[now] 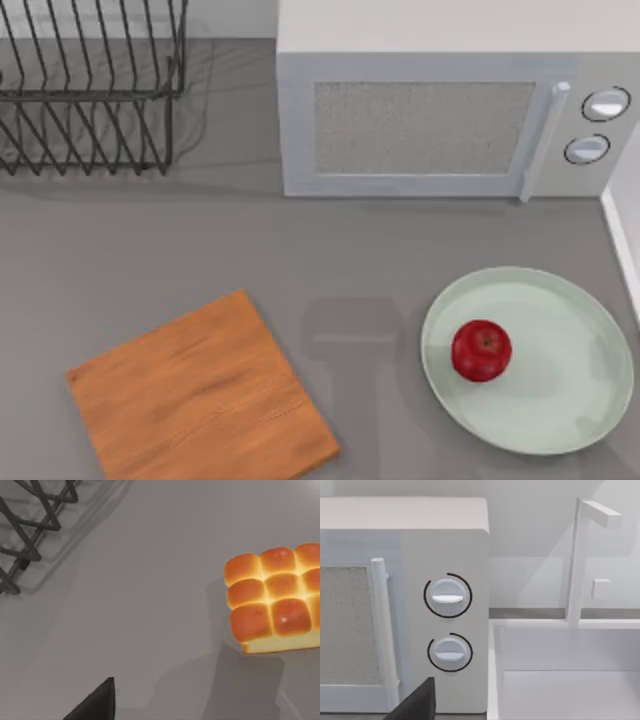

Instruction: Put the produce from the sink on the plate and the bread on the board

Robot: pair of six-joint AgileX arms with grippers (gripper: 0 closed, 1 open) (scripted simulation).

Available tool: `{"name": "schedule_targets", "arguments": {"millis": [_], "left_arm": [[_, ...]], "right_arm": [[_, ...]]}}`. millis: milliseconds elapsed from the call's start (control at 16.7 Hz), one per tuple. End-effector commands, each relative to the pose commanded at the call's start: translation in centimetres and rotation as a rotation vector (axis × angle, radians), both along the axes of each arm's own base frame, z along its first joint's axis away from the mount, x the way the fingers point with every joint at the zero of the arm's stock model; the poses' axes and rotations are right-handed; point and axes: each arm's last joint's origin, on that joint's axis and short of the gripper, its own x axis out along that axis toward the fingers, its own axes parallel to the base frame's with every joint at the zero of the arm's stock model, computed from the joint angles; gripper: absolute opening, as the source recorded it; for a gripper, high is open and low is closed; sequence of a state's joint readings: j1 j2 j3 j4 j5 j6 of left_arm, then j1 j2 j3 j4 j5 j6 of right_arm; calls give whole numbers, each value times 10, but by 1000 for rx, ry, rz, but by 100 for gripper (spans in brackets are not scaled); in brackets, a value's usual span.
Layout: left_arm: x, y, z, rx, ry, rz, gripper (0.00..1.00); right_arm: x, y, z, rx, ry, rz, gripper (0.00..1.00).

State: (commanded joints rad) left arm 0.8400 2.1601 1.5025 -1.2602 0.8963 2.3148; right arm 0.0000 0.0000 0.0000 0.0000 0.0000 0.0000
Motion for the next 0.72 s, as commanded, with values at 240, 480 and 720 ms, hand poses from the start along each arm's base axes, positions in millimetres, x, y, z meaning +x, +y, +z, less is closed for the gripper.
{"name": "schedule_targets", "arguments": {"millis": [240,480,720], "left_arm": [[5,5,-52,-211,26,-25,100],[7,-1,-92,-369,68,-26,100],[7,-7,-107,-417,92,-31,100]], "right_arm": [[0,0,0,0,0,0,100],[0,0,0,0,0,0,100],[0,0,0,0,0,0,100]]}}
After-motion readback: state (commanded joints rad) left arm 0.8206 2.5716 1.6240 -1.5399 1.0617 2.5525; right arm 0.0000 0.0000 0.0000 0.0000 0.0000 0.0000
